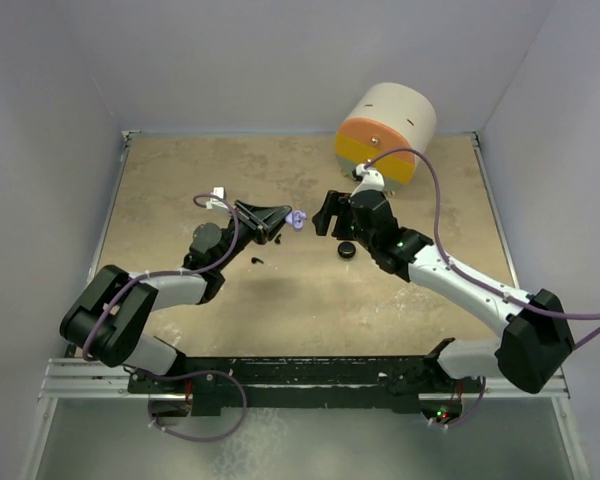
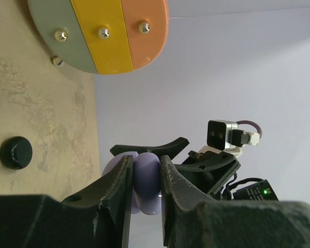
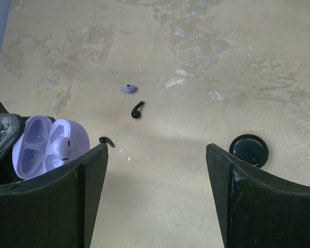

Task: Insert the wireless bluetooth earbuds into the charging case
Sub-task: Place the earbud in the charging case.

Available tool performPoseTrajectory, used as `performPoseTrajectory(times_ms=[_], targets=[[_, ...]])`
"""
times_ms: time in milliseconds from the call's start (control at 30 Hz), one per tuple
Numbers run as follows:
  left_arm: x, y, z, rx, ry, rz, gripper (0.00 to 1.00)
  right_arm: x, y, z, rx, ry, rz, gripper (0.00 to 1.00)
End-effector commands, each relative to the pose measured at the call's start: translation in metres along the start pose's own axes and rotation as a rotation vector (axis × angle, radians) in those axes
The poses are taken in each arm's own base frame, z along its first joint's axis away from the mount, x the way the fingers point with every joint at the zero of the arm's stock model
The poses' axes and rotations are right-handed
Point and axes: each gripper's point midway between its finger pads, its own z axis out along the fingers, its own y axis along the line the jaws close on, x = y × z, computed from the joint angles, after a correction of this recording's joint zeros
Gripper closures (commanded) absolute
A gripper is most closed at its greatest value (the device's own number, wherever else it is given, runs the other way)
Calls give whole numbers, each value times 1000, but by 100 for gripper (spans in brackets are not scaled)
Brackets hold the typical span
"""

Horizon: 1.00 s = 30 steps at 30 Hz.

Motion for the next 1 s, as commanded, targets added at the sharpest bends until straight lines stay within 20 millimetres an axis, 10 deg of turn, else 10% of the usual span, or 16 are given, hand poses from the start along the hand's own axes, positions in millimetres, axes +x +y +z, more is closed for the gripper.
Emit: performPoseTrajectory(times_ms=[0,967], targets=[[-2,-30,7,103,-5,39,100,-10,19,0,-24,-15,-42,21],[7,-19,-1,73,31,37,100,-7,39,12,-24,-1,-66,22]])
